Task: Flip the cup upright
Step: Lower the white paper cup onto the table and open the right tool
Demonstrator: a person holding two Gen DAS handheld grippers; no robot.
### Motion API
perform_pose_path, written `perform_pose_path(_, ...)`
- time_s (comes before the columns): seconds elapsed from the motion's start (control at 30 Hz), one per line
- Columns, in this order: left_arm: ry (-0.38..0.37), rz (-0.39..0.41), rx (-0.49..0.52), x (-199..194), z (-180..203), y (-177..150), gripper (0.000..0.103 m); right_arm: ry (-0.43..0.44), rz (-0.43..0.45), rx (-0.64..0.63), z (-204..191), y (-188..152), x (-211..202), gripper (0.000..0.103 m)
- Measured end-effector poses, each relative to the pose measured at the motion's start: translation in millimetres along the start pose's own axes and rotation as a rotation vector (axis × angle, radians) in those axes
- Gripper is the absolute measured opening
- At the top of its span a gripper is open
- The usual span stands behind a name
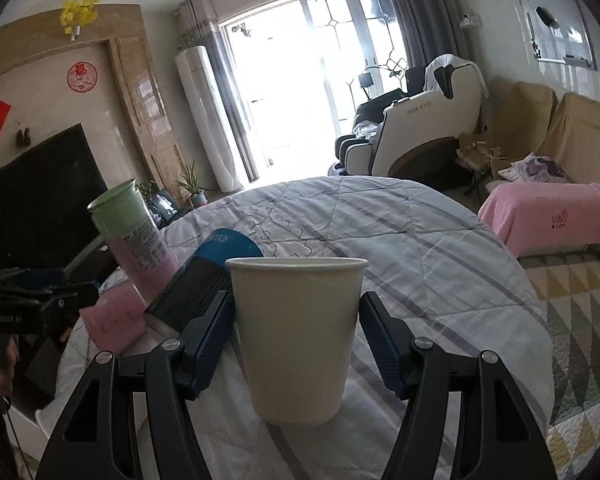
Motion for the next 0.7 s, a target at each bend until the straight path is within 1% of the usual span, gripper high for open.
perform_pose_path(0.2, -0.003, -0.007, 0.005, -3.4, 1.4, -5.0, 0.103, -0.006, 0.021, -0.021, -4.9, -9.4, -15.0, 0.066)
perform_pose_path(0.27, -0.006, -0.005, 0.003, -5.1, 1.5, -5.2, 0.103, 0.0, 0.007, -0.016, -5.0, -11.0, -15.4, 0.068)
perform_pose_path(0.33, -0.009, -0.005, 0.001, -7.6, 1.9, -5.4, 0.103, -0.014, -0.001, -0.017, -5.7, -10.6, -15.3, 0.075)
perform_pose_path(0.37, -0.011, -0.002, 0.0, -8.7, 1.9, -5.6, 0.103, -0.024, -0.009, -0.021, -7.3, -11.2, -16.7, 0.081)
perform_pose_path(0.47, -0.015, 0.007, 0.004, -15.8, 2.7, -7.3, 0.103, -0.033, -0.025, -0.029, -11.3, -17.4, -21.6, 0.081)
perform_pose_path(0.57, -0.021, 0.021, 0.006, -24.2, 3.2, -9.1, 0.103, -0.063, -0.044, -0.049, -16.8, -22.3, -27.2, 0.082)
perform_pose_path(0.7, -0.023, 0.053, 0.013, -42.9, 4.3, -12.4, 0.103, -0.103, -0.047, -0.071, -23.7, -22.5, -41.6, 0.082)
Point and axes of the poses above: each gripper's, at about its wrist camera, not at the fingertips, and x roughly the way its jaws point, z to its right, y to its top, the point moved 2 cm from there along x, roughly the way its jaws point, and after that the axes turned 7 degrees about -y, right-handed, at the moved point
